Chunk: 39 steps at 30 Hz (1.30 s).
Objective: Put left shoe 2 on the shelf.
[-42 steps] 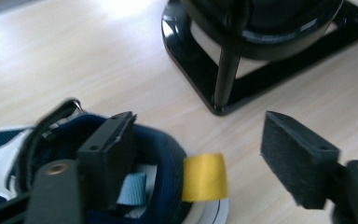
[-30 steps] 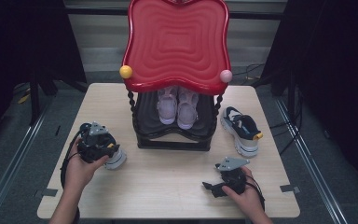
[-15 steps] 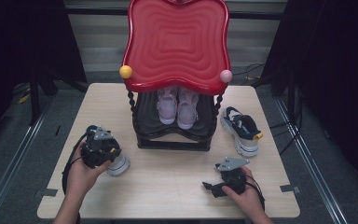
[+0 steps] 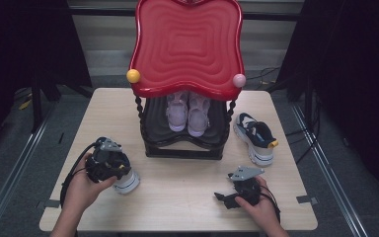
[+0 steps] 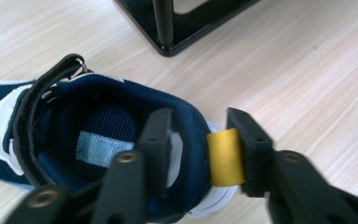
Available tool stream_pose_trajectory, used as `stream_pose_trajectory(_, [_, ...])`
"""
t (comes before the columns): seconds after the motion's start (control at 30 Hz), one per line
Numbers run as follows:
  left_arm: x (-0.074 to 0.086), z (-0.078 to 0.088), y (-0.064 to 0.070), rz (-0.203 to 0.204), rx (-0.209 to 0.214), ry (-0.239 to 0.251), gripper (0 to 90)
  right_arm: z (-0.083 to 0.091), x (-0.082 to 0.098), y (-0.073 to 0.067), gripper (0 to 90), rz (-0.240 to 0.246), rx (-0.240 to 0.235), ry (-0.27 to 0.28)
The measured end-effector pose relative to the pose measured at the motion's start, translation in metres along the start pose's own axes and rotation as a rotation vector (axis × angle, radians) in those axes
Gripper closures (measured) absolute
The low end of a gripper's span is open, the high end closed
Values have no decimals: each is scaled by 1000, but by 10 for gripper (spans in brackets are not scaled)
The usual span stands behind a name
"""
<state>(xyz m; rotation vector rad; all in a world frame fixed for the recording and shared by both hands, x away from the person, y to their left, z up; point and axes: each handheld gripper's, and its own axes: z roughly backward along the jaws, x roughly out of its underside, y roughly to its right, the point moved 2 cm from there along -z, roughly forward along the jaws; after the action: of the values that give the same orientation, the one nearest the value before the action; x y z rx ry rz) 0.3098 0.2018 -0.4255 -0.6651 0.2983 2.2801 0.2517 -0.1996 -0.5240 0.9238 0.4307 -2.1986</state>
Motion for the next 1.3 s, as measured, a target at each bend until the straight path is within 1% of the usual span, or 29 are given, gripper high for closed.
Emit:
stream_pose_trajectory(0.07, [-2, 0, -2, -18, -16, -32, 524, 0, 0, 0, 135, 0, 0, 0])
stream_pose_trajectory(0.13, [-4, 1, -4, -11, -2, -44, 501, 0, 0, 0, 135, 0, 0, 0])
stream_pose_trajectory(0.17, [-4, 1, -4, -11, -2, -44, 489, 0, 0, 0, 135, 0, 0, 0])
stream_pose_trajectory(0.2, [-5, 0, -6, -4, 10, -67, 477, 0, 0, 0, 135, 0, 0, 0])
stream_pose_trajectory(0.27, [-5, 0, -6, 0, 5, -71, 467, 0, 0, 0, 135, -2, -1, -1])
stream_pose_trajectory(0.33, [-6, -1, -8, 14, 16, -90, 427, 0, 0, 0, 135, 0, 0, 0])
stream_pose_trajectory(0.37, [-6, -2, -9, 27, 29, -103, 424, 0, 0, 0, 135, 0, 0, 0])
stream_pose_trajectory(0.43, [-7, -2, -10, 32, 27, -118, 399, 0, 0, 0, 135, 0, 0, 0])
stream_pose_trajectory(0.47, [-7, -2, -11, 23, 31, -127, 398, 0, 0, 0, 135, 0, 0, 0])
stream_pose_trajectory(0.5, [-7, -2, -11, 25, 39, -138, 398, 0, 0, 0, 135, -1, -1, -1])
stream_pose_trajectory(0.6, [-8, -2, -11, 26, 41, -153, 396, 0, 0, 0, 135, -1, -1, 1])
stream_pose_trajectory(0.63, [-10, -2, -11, 12, 41, -176, 396, 0, 0, 0, 135, 0, 0, 0])
stream_pose_trajectory(0.67, [-11, -2, -12, 5, 42, -185, 396, 0, 0, 0, 135, -1, -1, -1])
stream_pose_trajectory(0.7, [-11, -3, -12, 15, 44, -192, 396, 0, 0, 0, 135, 0, -1, 0])
stream_pose_trajectory(0.73, [-11, -3, -12, 15, 44, -192, 400, 0, 0, 0, 135, 0, -1, 0])
stream_pose_trajectory(0.77, [-13, -3, -12, 3, 48, -214, 405, 0, 0, 0, 135, 1, -1, 0])
stream_pose_trajectory(0.8, [-13, -3, -12, 3, 48, -214, 413, 0, 0, 0, 135, 0, -2, 0])
stream_pose_trajectory(0.83, [-13, -4, -12, 12, 52, -223, 413, 0, 0, 0, 135, 0, -2, 0])
stream_pose_trajectory(0.87, [-14, -4, -12, -1, 57, -241, 425, 0, 0, 0, 134, 0, -2, -1])
stream_pose_trajectory(0.93, [-16, -4, -12, -1, 56, -251, 426, 0, 0, 0, 135, 0, -2, -1])
stream_pose_trajectory(0.97, [-17, -5, -12, -4, 61, -268, 434, 0, 0, 0, 135, 1, -2, 0])
stream_pose_trajectory(1.0, [-17, -5, -12, -4, 61, -268, 435, 0, 0, 0, 135, 1, -2, 0])
stream_pose_trajectory(1.03, [-19, -5, -12, -1, 63, -282, 435, 0, 0, 0, 135, 0, -2, -1])
stream_pose_trajectory(1.07, [-19, -5, -13, -15, 65, -291, 435, 0, 0, 0, 135, 0, -2, -1])
stream_pose_trajectory(1.13, [-20, -5, -12, -12, 70, -298, 441, 0, 0, 0, 135, 0, -2, -1])
stream_pose_trajectory(1.17, [-21, -6, -12, -24, 69, -314, 446, 0, 0, 0, 135, -2, -2, -1])
stream_pose_trajectory(1.2, [-22, -6, -12, -22, 75, -322, 453, 0, 0, 0, 135, -1, -2, -1])
stream_pose_trajectory(1.27, [-23, -6, -12, -23, 73, -322, 455, 0, 0, 0, 135, -1, -3, -1])
stream_pose_trajectory(1.3, [-24, -7, -13, -27, 82, -345, 455, 0, 0, 0, 135, -1, -3, -1])
